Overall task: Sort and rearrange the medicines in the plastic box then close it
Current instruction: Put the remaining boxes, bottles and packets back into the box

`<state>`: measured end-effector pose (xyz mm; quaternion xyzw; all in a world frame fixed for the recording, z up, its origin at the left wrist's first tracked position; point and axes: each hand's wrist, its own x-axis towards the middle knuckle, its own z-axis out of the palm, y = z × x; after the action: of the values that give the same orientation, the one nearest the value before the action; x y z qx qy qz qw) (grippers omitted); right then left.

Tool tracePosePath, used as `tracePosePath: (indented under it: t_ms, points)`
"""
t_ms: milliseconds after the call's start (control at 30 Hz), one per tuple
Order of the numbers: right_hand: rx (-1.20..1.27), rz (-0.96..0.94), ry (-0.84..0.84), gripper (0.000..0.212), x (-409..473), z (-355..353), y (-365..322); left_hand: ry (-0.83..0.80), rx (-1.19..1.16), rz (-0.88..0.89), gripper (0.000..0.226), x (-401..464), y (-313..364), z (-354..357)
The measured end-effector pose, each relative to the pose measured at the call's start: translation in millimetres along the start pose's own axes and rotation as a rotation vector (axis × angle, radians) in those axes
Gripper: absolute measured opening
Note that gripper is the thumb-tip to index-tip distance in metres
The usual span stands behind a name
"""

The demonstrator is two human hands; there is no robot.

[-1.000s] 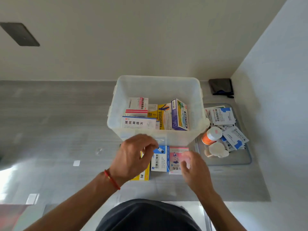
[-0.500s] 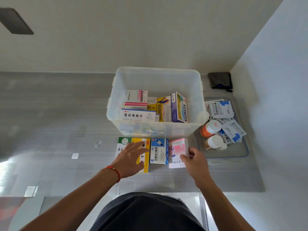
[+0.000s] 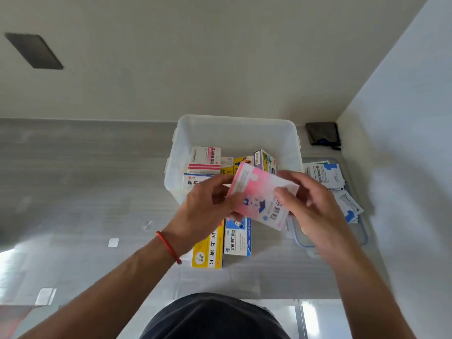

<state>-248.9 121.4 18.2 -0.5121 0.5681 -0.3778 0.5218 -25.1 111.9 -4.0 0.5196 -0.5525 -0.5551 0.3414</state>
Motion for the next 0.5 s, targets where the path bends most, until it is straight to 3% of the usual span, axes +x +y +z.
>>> tracePosePath:
  t_ms: [67, 167, 300, 367, 400, 500]
  points:
    - [0.049, 0.025, 0.038, 0.027, 21, 16, -3, 0.133, -0.003, 0.01, 0.025, 12, 9, -17]
    - [0.13, 0.091, 0.054, 0.02, 58, 40, -3, 0.456, 0.04, 0.05, 0.017, 30, 12, -46]
    - [0.178, 0.224, 0.051, 0.021, 121, 81, 5, 0.738, 0.392, 0.143, 0.028, 37, 3, -76]
    - [0.096, 0.342, 0.001, 0.023, 145, 103, 11, 0.709, 0.535, 0.18, 0.034, 38, -7, -81]
    - [-0.056, 0.358, -0.039, 0.024, 154, 110, 15, 0.654, 0.604, 0.179, 0.036, 38, -15, -81]
    - [-0.514, 0.2, -0.133, 0.026, 166, 120, 26, 0.481, 0.639, 0.091, 0.04, 34, -40, -78]
